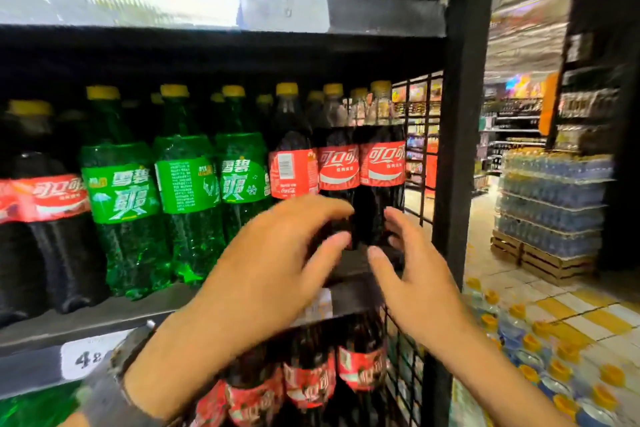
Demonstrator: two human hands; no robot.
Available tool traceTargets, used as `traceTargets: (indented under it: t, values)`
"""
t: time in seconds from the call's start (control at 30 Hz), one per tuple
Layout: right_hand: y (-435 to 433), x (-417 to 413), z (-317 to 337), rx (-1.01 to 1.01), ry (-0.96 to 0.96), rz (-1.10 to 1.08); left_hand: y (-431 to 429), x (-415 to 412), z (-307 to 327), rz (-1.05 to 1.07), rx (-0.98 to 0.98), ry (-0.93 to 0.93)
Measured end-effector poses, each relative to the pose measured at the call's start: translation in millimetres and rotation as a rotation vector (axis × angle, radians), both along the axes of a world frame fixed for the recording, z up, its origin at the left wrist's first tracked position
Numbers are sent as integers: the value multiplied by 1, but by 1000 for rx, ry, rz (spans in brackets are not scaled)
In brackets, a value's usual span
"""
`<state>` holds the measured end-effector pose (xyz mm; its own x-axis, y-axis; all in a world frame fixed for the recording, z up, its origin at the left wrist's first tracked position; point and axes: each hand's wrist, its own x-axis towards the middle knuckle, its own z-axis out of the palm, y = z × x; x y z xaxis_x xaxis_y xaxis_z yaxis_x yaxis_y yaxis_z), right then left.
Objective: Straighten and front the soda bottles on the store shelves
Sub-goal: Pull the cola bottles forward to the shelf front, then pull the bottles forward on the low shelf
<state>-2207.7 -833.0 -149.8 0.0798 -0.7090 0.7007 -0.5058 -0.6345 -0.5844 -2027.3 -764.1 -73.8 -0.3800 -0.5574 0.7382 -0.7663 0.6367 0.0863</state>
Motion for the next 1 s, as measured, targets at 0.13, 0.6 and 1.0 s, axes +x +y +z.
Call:
traceTargets:
  t: [0.13,0.6,1.0]
  values:
    - [-16,4,40,-101,79,-32,-25,1,53,133,-217,-55]
    - [-49,14,225,-88,807,-396,-114,-17,142,488,-92,-361]
    - [-87,13,239,53,1015,-541,-170,-31,160,508,123,-318]
